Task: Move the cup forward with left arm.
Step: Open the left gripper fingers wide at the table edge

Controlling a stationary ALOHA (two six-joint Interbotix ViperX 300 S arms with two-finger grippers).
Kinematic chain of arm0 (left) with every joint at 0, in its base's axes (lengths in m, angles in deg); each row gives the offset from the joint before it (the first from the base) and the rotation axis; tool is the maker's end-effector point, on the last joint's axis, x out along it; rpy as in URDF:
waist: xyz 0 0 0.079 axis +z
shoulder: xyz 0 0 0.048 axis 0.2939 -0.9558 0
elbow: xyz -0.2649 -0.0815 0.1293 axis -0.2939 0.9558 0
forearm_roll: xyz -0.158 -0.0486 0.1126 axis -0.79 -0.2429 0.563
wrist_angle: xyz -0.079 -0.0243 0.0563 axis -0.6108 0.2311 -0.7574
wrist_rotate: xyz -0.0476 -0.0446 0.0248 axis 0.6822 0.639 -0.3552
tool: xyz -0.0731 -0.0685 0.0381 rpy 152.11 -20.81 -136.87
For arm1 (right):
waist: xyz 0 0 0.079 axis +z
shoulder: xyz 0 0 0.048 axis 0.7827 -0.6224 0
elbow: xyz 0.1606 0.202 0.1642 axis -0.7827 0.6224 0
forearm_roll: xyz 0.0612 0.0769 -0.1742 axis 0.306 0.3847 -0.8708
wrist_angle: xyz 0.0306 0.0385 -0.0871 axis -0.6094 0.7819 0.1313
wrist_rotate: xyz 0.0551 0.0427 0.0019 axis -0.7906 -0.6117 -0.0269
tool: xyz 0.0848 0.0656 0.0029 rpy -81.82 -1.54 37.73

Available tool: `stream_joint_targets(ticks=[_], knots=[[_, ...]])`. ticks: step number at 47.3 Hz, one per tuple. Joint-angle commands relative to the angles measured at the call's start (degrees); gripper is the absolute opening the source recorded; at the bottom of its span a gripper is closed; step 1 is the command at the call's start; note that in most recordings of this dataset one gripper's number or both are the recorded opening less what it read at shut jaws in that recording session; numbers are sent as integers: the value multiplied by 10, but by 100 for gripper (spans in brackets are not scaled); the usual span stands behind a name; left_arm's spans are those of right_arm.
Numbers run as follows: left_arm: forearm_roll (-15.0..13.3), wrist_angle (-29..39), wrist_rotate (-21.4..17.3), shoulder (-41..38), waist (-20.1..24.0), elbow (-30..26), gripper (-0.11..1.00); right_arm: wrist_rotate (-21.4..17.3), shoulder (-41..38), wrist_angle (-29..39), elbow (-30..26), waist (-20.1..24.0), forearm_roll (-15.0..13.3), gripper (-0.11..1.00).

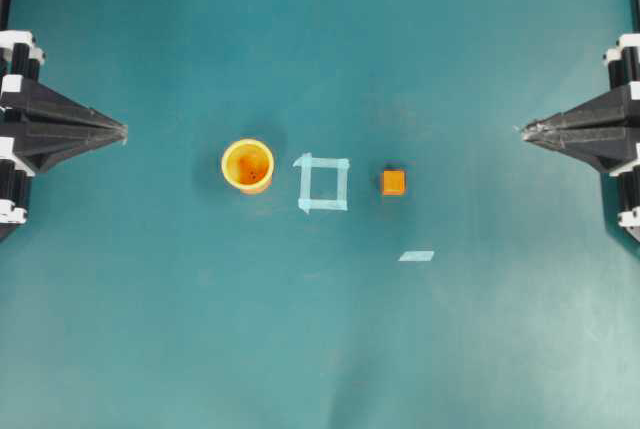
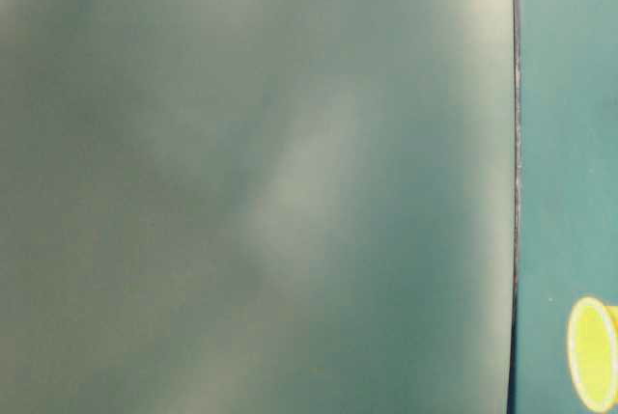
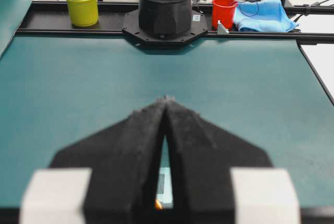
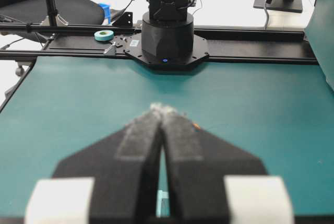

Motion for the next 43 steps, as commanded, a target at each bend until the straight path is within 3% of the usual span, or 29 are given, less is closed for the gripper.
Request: stream_joint_targets(ticks=[1,28,32,39,43], knots=[[1,21,-4,-5,-3,-6,-1,-1,-4,-4,-12,2,3,-1],[4,91,-4,-5,0,-12,4,-1,-39,-1,-20,-9,3,-1],[3,107,-3,-2,0,-17,18,-2,-41,-1,-22,-9,3,-1],[3,125,7,-1,0,-18,56,-2,-42,-2,-22,-10,3,-1],[3,127,8,-6,0,-18,67,-2,-42,-2,-22,-10,3,-1]])
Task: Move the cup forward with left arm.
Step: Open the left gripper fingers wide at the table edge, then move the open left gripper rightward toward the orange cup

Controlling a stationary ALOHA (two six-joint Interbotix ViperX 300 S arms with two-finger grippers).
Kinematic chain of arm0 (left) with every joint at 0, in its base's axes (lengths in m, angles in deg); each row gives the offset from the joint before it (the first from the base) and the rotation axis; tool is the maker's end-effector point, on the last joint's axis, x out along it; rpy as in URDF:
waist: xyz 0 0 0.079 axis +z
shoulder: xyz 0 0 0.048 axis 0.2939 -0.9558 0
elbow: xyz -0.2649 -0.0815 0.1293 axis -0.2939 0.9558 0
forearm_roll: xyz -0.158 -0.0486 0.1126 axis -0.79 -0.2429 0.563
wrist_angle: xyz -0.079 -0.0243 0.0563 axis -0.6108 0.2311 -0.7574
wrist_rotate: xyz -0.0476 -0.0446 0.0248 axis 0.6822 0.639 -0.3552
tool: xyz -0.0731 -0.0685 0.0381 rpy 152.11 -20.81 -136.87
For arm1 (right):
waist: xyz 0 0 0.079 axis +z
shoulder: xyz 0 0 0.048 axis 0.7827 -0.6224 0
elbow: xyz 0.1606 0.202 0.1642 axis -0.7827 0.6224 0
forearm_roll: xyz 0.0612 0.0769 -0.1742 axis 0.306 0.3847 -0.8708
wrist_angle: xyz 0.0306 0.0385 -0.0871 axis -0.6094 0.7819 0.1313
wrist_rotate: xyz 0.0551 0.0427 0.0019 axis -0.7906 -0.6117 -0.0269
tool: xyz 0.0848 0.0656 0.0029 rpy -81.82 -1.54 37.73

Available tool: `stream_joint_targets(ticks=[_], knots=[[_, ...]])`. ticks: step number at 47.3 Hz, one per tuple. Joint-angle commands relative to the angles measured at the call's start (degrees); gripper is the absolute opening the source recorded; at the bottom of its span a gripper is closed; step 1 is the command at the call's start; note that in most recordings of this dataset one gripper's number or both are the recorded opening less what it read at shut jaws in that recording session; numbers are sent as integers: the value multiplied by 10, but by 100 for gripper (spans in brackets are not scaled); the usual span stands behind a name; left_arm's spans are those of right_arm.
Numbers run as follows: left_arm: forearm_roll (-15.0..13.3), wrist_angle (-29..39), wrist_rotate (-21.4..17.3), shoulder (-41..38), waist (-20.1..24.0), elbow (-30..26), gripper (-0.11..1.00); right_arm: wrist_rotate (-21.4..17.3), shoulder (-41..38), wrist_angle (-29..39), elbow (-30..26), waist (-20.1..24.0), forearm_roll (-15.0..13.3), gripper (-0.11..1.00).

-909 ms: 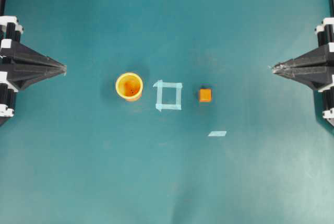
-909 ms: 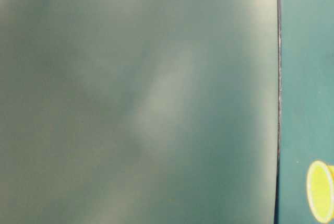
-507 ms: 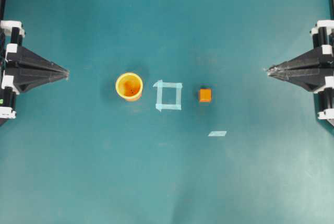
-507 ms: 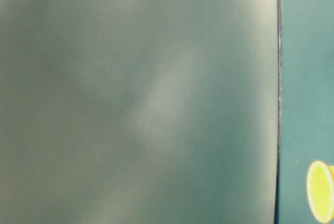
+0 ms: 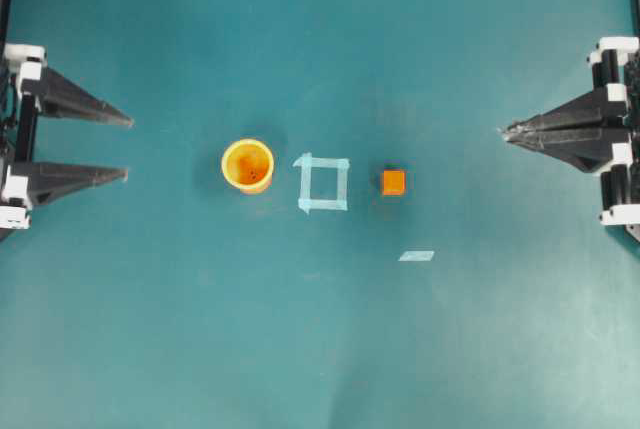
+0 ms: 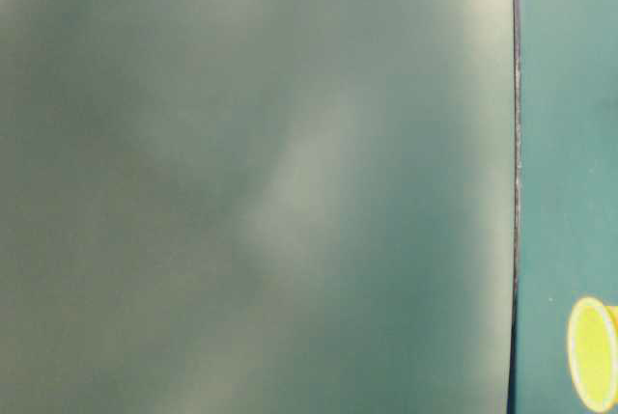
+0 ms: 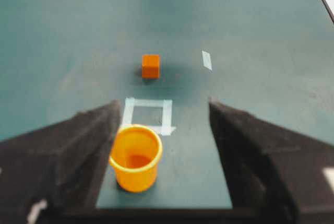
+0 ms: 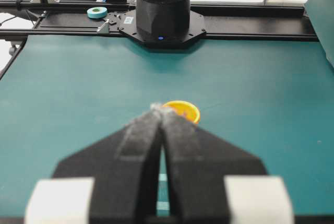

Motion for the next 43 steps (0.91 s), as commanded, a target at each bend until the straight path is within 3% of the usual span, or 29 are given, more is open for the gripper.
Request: stream_joint_targets(ticks=[1,14,29,43], knots=[[1,-1,1,-10,2,-14,67,-1,-2,-6,-17,-1,2,-1],[0,-15,-9,-82,20,-11,65,-2,-4,-6,-17,-1,2,-1],[1,-40,-6,-204,39,-34,84,-2,-3,-6,-18,-1,2,-1],[1,-70,-10,-299,48,-47,85,-2,-2,-5,-21,-1,2,-1]])
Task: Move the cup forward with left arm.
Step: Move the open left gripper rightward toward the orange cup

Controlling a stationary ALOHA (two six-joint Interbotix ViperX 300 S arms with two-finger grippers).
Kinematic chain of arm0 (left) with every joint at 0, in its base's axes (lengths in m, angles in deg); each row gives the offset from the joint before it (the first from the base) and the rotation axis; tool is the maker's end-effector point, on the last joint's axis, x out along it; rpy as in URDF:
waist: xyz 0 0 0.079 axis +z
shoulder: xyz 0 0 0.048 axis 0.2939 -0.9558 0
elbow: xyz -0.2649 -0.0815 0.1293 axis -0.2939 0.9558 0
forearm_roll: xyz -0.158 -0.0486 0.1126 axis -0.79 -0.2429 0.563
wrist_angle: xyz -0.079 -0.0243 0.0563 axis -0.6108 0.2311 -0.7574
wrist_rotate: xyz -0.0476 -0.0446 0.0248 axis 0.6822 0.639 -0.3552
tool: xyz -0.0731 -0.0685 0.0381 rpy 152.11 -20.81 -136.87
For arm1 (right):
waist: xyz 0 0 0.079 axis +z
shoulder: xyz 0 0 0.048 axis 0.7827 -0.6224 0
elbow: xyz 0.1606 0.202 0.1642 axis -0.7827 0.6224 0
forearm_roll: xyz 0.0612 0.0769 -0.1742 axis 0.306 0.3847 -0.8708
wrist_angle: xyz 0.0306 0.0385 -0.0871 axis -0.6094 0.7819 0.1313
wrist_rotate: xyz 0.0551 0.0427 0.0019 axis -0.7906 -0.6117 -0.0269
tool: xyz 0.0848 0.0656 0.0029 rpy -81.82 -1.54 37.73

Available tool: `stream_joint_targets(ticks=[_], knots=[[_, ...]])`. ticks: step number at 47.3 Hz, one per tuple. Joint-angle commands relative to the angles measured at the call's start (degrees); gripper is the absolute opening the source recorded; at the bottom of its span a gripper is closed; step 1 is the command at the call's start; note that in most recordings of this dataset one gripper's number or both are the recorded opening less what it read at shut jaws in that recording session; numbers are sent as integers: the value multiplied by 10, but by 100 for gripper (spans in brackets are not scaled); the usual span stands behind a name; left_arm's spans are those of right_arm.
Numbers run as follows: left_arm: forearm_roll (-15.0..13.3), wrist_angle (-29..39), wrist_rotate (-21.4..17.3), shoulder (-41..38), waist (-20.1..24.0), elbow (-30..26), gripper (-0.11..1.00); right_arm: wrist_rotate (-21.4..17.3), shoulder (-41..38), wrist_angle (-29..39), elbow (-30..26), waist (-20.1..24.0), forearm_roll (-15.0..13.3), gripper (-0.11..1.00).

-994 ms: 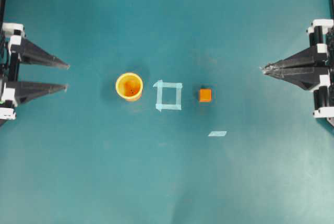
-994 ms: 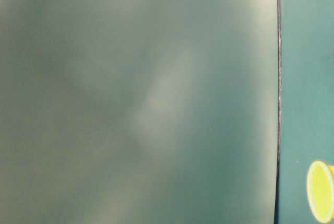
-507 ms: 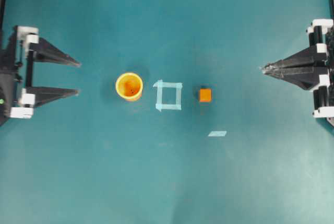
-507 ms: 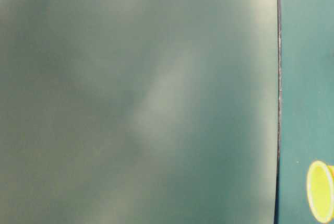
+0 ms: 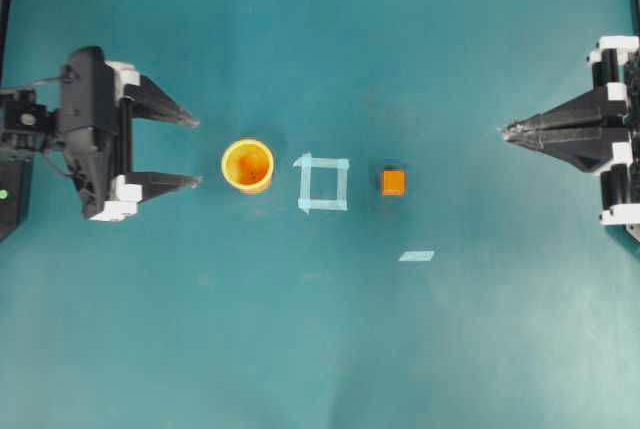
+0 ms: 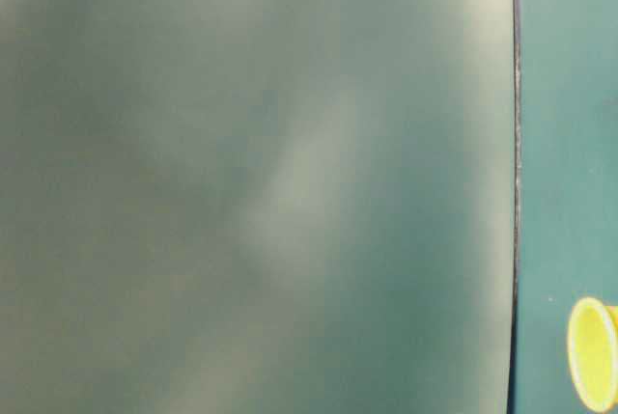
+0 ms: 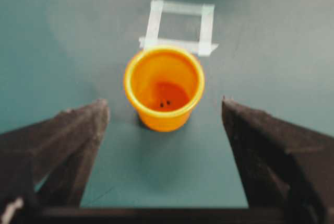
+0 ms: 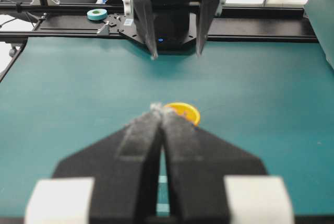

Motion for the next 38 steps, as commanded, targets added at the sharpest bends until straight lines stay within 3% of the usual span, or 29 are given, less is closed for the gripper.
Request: stream_joint_targets(ticks=[1,14,38], knots=[[2,-18,-1,-22,3,-15,85,-1,-1,-5,-18,-1,1,-1],[1,-112,-2,-86,3,4,85,-1,0,-5,-20,-1,1,-1],[1,-120,9,-171,1,1,86,-1,0,-2,-25,0,2,-1]])
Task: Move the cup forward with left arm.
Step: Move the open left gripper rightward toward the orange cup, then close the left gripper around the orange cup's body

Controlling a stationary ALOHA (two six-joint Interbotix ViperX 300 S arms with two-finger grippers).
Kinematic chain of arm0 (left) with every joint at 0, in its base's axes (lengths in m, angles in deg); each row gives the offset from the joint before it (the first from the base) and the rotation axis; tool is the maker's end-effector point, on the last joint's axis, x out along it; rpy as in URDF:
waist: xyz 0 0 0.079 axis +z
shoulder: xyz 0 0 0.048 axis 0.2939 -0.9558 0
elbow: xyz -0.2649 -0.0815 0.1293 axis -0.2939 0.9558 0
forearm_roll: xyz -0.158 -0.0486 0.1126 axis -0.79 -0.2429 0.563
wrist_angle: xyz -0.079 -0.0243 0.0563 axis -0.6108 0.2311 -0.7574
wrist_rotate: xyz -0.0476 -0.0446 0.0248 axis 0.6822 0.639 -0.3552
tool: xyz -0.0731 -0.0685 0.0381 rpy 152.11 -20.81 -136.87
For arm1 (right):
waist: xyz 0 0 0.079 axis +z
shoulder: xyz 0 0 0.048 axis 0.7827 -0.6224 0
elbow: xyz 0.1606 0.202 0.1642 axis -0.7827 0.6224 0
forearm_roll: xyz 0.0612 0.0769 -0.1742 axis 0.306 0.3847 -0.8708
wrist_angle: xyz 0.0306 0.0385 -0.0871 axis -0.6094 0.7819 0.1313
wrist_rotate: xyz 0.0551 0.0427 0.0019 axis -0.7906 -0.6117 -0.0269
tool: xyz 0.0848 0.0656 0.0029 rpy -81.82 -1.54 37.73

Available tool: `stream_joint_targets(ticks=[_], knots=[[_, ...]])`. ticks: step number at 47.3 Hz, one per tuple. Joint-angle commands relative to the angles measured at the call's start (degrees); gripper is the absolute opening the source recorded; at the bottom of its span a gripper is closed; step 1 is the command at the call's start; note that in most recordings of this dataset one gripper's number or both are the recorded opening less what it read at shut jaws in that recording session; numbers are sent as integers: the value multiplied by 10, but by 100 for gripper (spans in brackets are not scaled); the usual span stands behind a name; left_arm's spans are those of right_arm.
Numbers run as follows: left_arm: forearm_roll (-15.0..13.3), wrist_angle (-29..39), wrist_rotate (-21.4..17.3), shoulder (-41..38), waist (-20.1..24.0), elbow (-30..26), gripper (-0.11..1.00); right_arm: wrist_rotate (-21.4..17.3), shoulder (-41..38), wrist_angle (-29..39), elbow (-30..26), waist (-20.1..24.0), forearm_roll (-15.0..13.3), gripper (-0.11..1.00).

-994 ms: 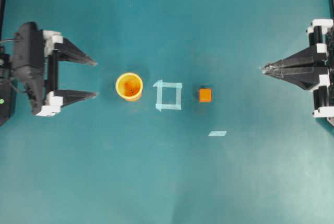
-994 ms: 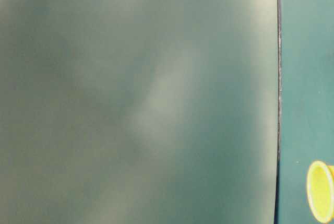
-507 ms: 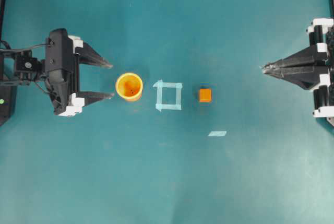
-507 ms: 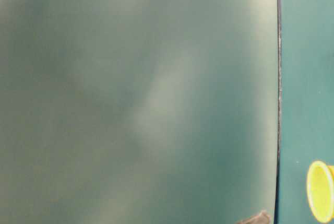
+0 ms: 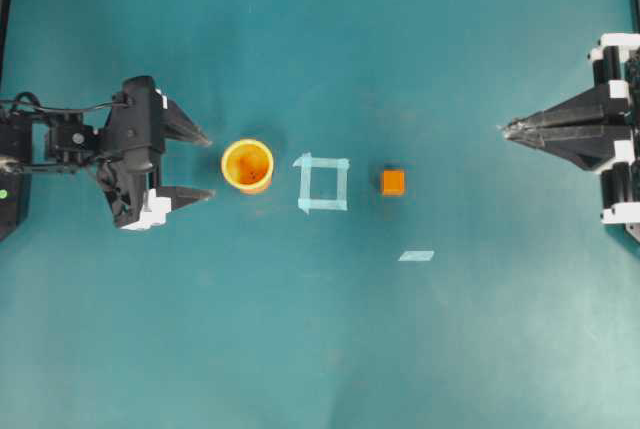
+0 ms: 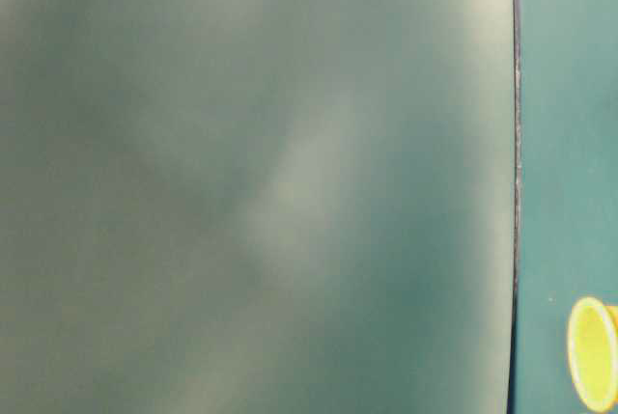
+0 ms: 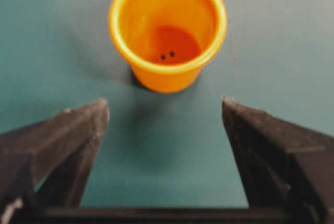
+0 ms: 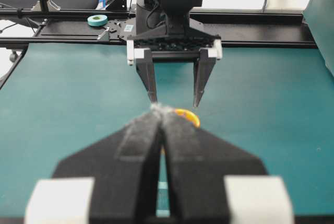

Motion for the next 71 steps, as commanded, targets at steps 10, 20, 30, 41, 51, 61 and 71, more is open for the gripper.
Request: stream_joint_targets(ticks=[10,20,30,41,51,61,71], knots=[[1,-25,-5,-45,0,-40,86,-1,-1,-2,-20,-1,1,-1],[0,-47,-8,-87,0,-65,86,-1,-1,-2,-23,-1,1,-1],[0,-68,-10,-115,1,-87,86,-3,-1,-2,-23,-1,1,-1],[0,-76,-10,-137,1,-94,85,-4,-1,-2,-25,-1,1,-1],[1,-76,-10,-132,1,-86,79,-4,0,-1,-25,0,1,-1],[1,-79,-10,-131,0,-85,67,-4,0,5,-25,0,2,-1],[2,-81,-10,-121,-10,-86,67,-4,0,8,-26,0,1,-1]])
